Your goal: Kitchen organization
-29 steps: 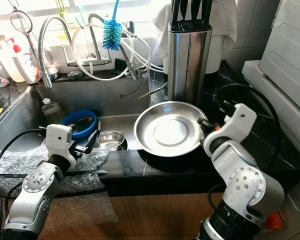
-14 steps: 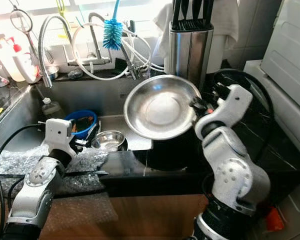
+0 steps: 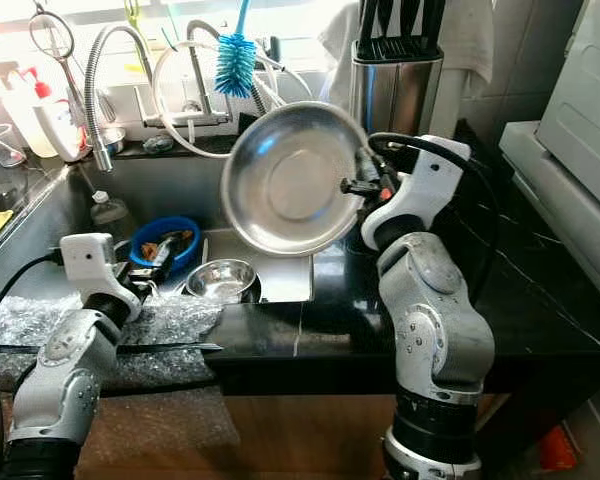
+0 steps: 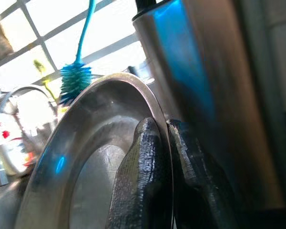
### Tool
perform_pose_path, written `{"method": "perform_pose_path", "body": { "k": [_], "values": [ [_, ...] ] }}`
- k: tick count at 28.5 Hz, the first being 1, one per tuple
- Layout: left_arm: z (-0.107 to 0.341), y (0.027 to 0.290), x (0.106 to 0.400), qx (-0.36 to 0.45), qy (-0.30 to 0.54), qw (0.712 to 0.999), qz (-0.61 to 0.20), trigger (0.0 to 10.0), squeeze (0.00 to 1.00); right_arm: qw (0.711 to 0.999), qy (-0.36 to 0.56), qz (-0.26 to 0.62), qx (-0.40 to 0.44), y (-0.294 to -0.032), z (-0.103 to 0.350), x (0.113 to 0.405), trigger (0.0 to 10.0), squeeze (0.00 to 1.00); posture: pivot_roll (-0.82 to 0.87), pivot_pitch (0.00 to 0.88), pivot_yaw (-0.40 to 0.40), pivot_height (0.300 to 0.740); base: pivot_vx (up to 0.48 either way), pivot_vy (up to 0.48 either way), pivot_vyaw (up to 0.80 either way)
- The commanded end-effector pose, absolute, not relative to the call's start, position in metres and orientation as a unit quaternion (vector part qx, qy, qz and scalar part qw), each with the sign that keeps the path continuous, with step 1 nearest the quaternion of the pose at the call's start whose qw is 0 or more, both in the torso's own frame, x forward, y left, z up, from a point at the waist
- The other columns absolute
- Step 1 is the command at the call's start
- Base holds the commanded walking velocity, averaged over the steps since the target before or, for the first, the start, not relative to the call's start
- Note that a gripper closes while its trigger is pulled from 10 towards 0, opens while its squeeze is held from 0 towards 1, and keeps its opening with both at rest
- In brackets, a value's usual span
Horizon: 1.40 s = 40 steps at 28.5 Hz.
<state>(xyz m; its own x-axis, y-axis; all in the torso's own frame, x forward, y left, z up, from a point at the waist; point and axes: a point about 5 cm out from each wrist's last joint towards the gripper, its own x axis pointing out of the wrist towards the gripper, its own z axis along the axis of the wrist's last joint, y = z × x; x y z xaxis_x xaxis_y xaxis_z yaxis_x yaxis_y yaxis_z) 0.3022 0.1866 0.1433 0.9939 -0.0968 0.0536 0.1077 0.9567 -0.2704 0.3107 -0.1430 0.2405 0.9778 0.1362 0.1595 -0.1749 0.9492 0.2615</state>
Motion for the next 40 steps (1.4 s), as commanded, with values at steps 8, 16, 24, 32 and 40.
{"method": "perform_pose_path", "body": {
  "k": [8, 16, 24, 32, 40],
  "values": [
    [0.168, 0.16, 0.301, -0.196, -0.023, 0.958, -0.209, 10.0, 0.0, 0.985, -0.097, 0.094, 0.111, -0.134, 0.235, 0.311, 10.0, 0.0, -0.1, 0.0, 0.088, 0.74, 0.0, 0.0, 0.0],
    [0.176, 0.15, 0.297, -0.218, -0.027, 0.942, -0.254, 10.0, 0.0, 0.977, -0.094, 0.158, 0.104, -0.119, 0.228, 0.307, 10.0, 0.0, -0.1, 0.0, 0.086, 0.74, 0.0, 0.0, 0.0],
    [0.176, 0.149, 0.294, -0.226, -0.015, 0.938, -0.261, 10.0, 0.0, 0.969, -0.116, 0.184, 0.116, -0.111, 0.231, 0.304, 10.0, 0.0, -0.1, 0.0, 0.081, 0.74, 0.0, 0.0, 0.0],
    [0.174, 0.147, 0.294, -0.231, -0.008, 0.937, -0.263, 10.0, 0.0, 0.966, -0.118, 0.196, 0.117, -0.107, 0.23, 0.302, 10.0, 0.0, -0.1, 0.0, 0.082, 0.74, 0.0, 0.0, 0.0],
    [0.174, 0.145, 0.295, -0.242, -0.005, 0.935, -0.259, 4.1, 0.0, 0.961, -0.114, 0.226, 0.114, -0.097, 0.226, 0.298, 10.0, 0.0, -0.1, 0.0, 0.082, 0.74, 0.0, 0.0, 0.0]
  ]
}}
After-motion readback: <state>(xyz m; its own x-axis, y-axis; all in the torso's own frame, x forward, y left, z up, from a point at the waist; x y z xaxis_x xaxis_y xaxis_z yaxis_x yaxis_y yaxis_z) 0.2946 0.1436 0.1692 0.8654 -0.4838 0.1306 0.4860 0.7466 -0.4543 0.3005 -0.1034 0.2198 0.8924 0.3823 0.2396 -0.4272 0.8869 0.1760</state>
